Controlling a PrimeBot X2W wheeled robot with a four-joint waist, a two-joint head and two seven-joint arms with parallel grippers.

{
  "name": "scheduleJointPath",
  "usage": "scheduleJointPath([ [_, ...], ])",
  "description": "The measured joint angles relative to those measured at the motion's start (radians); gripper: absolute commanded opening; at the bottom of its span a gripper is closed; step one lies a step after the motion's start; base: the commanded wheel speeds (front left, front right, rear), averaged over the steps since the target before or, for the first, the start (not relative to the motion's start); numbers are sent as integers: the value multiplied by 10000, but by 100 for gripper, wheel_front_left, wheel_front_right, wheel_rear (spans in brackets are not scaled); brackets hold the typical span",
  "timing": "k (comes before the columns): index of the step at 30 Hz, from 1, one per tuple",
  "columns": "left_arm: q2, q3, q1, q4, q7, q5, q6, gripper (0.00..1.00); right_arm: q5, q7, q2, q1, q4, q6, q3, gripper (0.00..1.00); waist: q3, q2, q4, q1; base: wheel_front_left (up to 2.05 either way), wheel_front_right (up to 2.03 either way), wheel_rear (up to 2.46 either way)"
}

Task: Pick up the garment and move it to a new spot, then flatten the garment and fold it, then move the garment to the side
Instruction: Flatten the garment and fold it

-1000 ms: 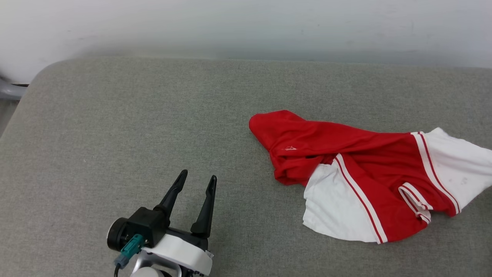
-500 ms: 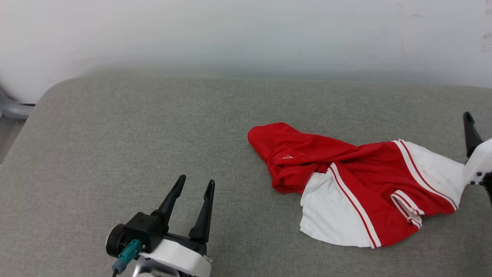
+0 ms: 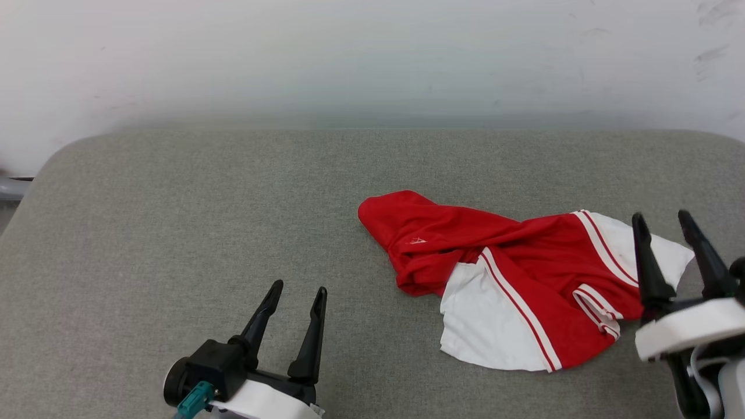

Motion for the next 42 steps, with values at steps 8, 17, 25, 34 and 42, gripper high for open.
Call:
scheduleJointPath([
  [8,130,-539,98,38,0,-40,0,100,-380,-207,650,1081,-1156,-2,-144,100,155,0,-142,0,0,0,0],
  [17,334,-2242,-1279,188,2717,-543,0,100,-780,169,934,1151,-1760,-2,-529,100,664,0,-302,0,0,0,0],
  [25,389,-3549,-3034,52,7198,-1235,58,100,-959,253,1009,1002,-1900,-2,-384,100,1283,0,-625,0,0,0,0],
  [34,186,-3653,-4111,2061,8671,-1465,476,100,-1187,-52,1126,649,-1432,-2,-173,100,2054,0,-1479,0,0,0,0],
  [42,157,-3977,-4602,2972,8711,-1308,426,84,-1202,-196,1193,530,-1248,-2,-155,100,2340,0,-1687,0,0,0,0],
])
